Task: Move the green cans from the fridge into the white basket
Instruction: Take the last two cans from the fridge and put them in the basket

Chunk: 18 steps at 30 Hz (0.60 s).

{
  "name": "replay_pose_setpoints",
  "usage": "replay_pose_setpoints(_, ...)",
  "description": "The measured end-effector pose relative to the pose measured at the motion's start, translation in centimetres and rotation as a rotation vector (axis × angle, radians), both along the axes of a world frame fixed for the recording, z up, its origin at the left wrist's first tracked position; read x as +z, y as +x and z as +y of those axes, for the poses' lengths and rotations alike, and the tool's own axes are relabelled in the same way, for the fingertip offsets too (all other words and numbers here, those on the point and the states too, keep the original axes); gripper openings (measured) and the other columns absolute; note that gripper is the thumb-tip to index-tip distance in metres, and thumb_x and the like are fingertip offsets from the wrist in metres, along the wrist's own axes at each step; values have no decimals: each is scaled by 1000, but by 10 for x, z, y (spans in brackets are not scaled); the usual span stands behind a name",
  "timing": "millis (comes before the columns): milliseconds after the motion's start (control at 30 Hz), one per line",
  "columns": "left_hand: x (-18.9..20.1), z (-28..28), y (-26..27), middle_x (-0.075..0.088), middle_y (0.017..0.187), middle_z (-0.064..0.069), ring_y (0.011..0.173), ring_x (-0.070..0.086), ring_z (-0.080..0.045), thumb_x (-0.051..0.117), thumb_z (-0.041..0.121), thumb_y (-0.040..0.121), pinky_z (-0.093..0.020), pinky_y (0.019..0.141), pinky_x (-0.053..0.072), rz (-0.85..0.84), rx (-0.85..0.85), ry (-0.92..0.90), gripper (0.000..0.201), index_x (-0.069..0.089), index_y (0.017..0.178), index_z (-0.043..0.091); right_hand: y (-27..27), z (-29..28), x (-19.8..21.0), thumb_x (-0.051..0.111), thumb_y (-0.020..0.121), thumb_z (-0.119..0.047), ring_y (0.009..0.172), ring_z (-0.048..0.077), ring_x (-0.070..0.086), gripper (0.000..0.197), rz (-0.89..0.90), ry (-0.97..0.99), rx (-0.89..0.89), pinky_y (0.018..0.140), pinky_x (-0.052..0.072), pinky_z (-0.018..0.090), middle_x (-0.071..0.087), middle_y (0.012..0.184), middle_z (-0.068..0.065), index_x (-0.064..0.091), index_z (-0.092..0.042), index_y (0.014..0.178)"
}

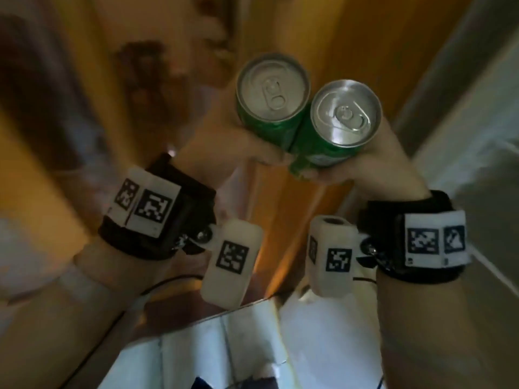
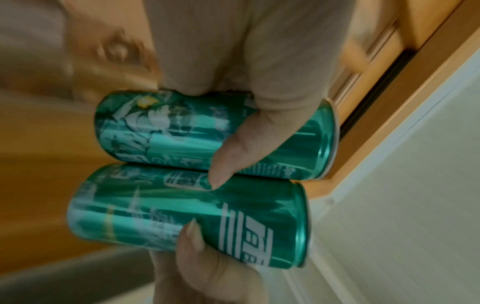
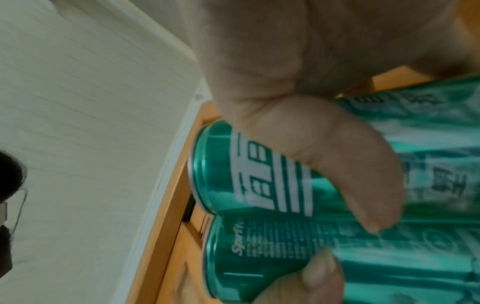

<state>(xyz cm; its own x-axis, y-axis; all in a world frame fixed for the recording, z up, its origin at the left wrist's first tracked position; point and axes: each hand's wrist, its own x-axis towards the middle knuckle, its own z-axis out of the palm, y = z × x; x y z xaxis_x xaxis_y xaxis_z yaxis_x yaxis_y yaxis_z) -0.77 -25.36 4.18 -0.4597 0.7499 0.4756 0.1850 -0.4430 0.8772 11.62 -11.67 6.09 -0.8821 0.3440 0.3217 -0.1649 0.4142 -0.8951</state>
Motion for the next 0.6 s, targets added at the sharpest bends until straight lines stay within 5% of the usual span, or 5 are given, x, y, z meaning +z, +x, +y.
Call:
replay_pose_setpoints(133,-18,-158,-33,71,91,8,94,66,-8,66,-27,48,-26,76,54,-83,297,-22,73,49,114,0,-79,-128,-22,76,44,3,114,25,59,83,-54,-34,298,93,53,40,60,118,18,48,2,122)
replay_pose_setpoints(267,-33,-303,-51,67,93,-1,96,63,-20,67,-16,44,-35,77,53,-141,621,-49,62,58,99,11,-145,-261,-31,74,57,10,65,-19,60,72,-245,-49,565,61,46,0,59,85,-14,50,-3,124)
replay_pose_setpoints(367,-47,-407,-57,61,89,-14,85,60,-24,64,-17,43,-35,72,51,-176,817,-66,57,54,97,-1,-190,-366,-45,74,47,10,68,-3,63,59,-244,-36,775,60,50,11,68,75,-16,58,-8,101)
replay_pose_setpoints(467,-67,-510,-61,60,93,-17,86,59,-28,63,-19,44,-41,76,50,-214,996,-63,57,53,99,-3,-226,-474,-70,73,46,12,80,8,66,59,-241,-75,901,68,55,23,71,80,-8,60,-2,102)
replay_pose_setpoints(600,-80,-643,-69,62,99,-21,92,61,-29,66,-15,54,-43,85,51,-214,1127,-123,49,55,101,-6,-267,-617,-96,72,44,16,80,4,66,60,-279,-116,1076,75,56,20,71,77,-9,62,-10,98)
